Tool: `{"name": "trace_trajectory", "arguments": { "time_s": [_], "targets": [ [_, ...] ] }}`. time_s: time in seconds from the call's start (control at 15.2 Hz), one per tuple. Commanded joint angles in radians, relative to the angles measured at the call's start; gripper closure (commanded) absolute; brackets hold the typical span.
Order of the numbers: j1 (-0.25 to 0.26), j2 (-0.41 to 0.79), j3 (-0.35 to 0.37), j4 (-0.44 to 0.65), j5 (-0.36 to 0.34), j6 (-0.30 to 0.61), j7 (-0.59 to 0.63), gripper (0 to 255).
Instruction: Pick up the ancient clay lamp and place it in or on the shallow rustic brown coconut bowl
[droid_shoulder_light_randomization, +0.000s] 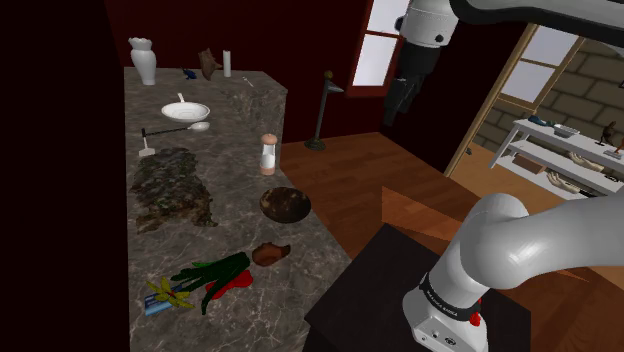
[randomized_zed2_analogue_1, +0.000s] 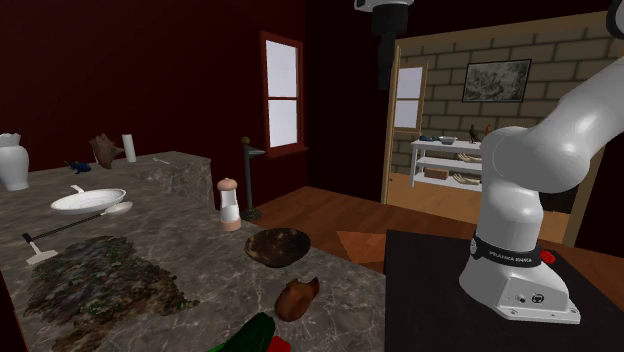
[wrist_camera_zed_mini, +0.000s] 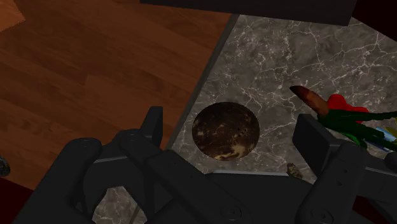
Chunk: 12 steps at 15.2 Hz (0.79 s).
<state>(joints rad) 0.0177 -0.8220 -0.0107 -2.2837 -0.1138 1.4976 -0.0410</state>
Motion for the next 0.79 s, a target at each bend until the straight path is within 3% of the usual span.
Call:
{"name": "trace_trajectory", "arguments": {
  "time_s": [0.0, 0.73],
  "targets": [
    [0.000, 0.000, 0.000, 0.000, 0.000, 0.000, 0.000, 0],
    [0.086, 0.124, 0.060, -0.225, 0.065, 0.360, 0.015, 0]
  ]
}}
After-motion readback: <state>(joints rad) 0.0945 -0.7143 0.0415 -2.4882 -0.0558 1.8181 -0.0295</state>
